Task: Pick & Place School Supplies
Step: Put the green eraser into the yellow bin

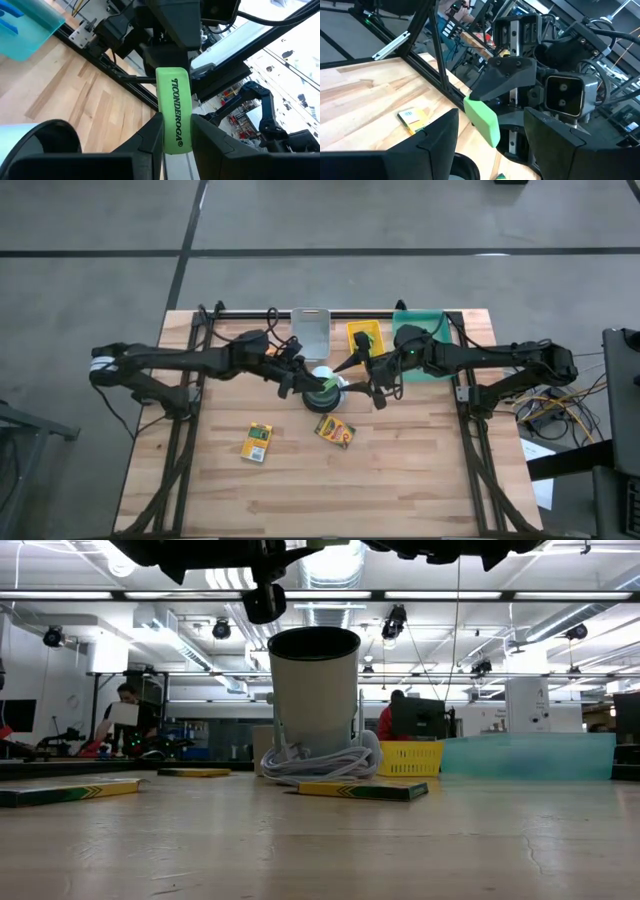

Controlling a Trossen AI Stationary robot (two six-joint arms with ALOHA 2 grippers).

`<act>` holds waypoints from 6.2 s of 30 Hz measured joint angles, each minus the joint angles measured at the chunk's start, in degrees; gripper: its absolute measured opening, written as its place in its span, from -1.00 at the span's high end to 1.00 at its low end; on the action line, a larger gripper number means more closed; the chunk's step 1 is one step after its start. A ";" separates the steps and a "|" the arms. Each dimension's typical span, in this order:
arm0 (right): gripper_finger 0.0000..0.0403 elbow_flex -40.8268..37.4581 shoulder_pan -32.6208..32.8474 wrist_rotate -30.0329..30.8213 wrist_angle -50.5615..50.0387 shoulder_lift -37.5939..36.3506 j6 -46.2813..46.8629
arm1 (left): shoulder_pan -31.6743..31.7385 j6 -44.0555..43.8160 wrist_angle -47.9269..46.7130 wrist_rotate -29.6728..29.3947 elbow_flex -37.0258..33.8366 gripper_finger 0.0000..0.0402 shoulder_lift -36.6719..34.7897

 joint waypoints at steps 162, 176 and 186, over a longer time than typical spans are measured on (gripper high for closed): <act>0.81 -0.02 -25.65 17.81 -34.75 -6.72 47.60 | 0.74 34.67 -35.12 -21.29 2.50 -0.17 -23.53; 0.79 -0.02 -28.85 17.64 -35.13 8.21 57.86 | 0.74 34.48 -36.24 -21.24 2.50 -0.17 -23.52; 0.58 -0.02 -28.65 17.63 -35.23 14.81 61.11 | 0.74 34.46 -36.39 -21.24 2.50 -0.16 -23.51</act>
